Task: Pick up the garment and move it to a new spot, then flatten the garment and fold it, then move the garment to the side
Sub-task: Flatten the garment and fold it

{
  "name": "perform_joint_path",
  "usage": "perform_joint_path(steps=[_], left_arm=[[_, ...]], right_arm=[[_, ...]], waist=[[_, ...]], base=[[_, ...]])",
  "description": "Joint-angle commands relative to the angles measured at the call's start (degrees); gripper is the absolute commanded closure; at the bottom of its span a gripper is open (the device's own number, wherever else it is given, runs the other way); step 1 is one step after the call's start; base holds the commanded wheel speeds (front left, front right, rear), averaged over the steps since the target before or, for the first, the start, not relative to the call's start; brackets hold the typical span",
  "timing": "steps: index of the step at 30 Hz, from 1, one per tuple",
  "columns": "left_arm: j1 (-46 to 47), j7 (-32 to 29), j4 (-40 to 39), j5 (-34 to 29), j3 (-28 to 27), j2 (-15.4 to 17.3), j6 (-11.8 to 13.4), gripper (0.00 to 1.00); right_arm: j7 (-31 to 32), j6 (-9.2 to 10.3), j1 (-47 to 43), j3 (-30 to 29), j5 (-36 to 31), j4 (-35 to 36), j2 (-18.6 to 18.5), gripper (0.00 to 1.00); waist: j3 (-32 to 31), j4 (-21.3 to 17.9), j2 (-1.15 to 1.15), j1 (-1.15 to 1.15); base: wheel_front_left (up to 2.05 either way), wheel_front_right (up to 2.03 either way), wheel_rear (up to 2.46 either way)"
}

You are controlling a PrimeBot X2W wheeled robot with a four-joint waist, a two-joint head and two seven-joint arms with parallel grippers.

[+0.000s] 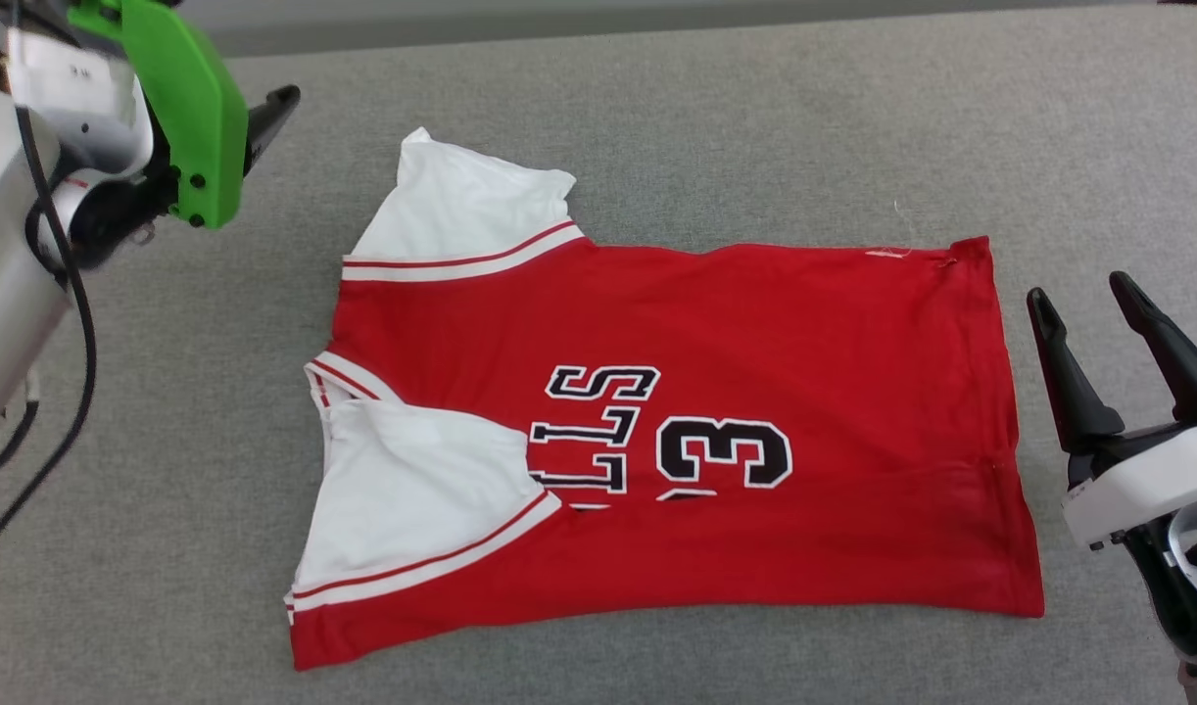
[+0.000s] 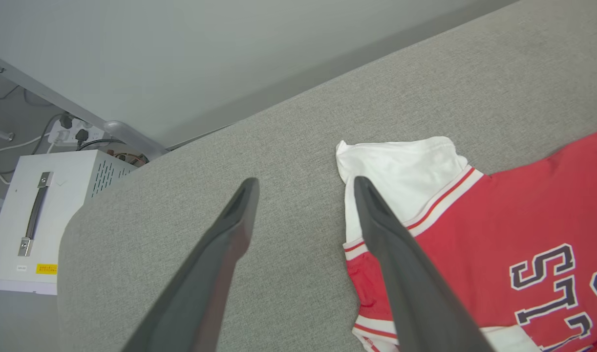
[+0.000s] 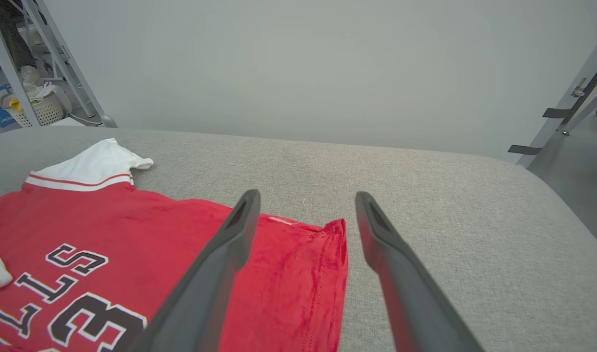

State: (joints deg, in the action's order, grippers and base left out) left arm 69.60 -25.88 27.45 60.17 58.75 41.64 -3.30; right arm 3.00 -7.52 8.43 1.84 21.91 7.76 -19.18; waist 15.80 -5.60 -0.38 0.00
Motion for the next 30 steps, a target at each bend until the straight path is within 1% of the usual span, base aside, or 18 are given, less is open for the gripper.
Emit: perform_joint_path(steps=[1, 4, 7, 11, 14, 17, 19, 24, 27, 28, 29, 30], left_arm=[[2.97, -3.05, 1.35, 1.3, -0.26, -0.55, -0.62, 0.0], [7.67, -10.21, 3.61, 3.76, -0.75, -1.39, -1.16, 0.0], [12.1, -17.93, 5.68, 6.26, -1.26, -2.35, -0.21, 0.0], [16.55, -24.43, 6.99, 5.37, 0.33, -3.24, 0.22, 0.0], [17.83, -26.51, 8.06, 4.53, 1.53, -4.36, 0.16, 0.0], [18.06, -27.07, 9.88, 3.77, 2.4, -5.0, 0.19, 0.0], [17.86, -27.56, 11.03, 2.62, 3.63, -4.84, -0.11, 0.0], [16.01, -28.58, 13.42, 2.32, 5.23, -4.67, -0.98, 0.0], [14.53, -29.23, 14.16, 3.69, 5.18, -5.08, -1.3, 0.0], [14.14, -29.64, 14.26, 3.66, 5.58, -5.15, -1.49, 0.6], [13.98, -29.71, 14.27, 3.5, 5.87, -5.08, -1.69, 1.0], [13.78, -29.56, 14.34, 3.6, 5.9, -5.05, -1.85, 1.0]], right_arm=[[-0.34, 0.03, 1.23, 0.39, -0.88, 0.7, 0.37, 0.0], [-0.53, 0.03, 2.34, 0.98, -1.04, 1.29, 0.78, 0.0], [-0.83, 0.03, 3.72, 1.45, -0.95, 1.54, 0.9, 0.0], [-1.46, 0.03, 5.35, 2.34, -0.65, 1.21, 1.0, 0.0], [-2.13, 0.03, 6.33, 2.92, -0.48, 0.35, 1.08, 0.0], [-3.02, 0.03, 7.6, 3.98, -0.34, -0.66, 1.19, 0.0], [-3.54, 0.03, 8.44, 4.69, -0.2, -1.33, 1.28, 0.0], [-4.67, 0.03, 9.93, 5.76, 0.25, -2.84, 1.17, 0.0], [-5.14, 0.03, 10.34, 5.98, 0.46, -3.52, 0.97, 0.0], [-5.27, 0.03, 10.48, 5.96, 0.55, -3.73, 0.85, 0.0], [-5.34, 0.03, 10.62, 5.94, 0.61, -3.88, 0.74, 0.0], [-5.36, 0.03, 10.85, 5.92, 0.67, -4.05, 0.6, 0.0]], waist=[[6.24, -4.16, 0.38, 0.0], [9.48, -5.55, 0.38, 0.0], [12.7, -6.8, 0.38, 0.0], [16.17, -8.23, 0.38, 0.0], [17.92, -8.78, 0.38, 0.0], [19.24, -9.54, 0.38, 0.0], [19.81, -10.01, 0.38, 0.0], [20.72, -10.6, 0.38, 0.0], [20.92, -10.59, 0.38, 0.0], [21.0, -10.52, 0.38, 0.0], [21.03, -10.47, 0.38, 0.0], [21.0, -10.4, 0.38, 0.0]], base=[[0.0, 0.0, 0.0], [0.0, 0.0, 0.0], [0.0, 0.0, 0.0], [0.0, 0.0, 0.0], [0.0, 0.0, 0.0], [0.0, 0.0, 0.0], [0.0, 0.0, 0.0], [0.0, 0.0, 0.0], [0.0, 0.0, 0.0], [0.0, 0.0, 0.0], [0.0, 0.0, 0.0], [0.0, 0.0, 0.0]])
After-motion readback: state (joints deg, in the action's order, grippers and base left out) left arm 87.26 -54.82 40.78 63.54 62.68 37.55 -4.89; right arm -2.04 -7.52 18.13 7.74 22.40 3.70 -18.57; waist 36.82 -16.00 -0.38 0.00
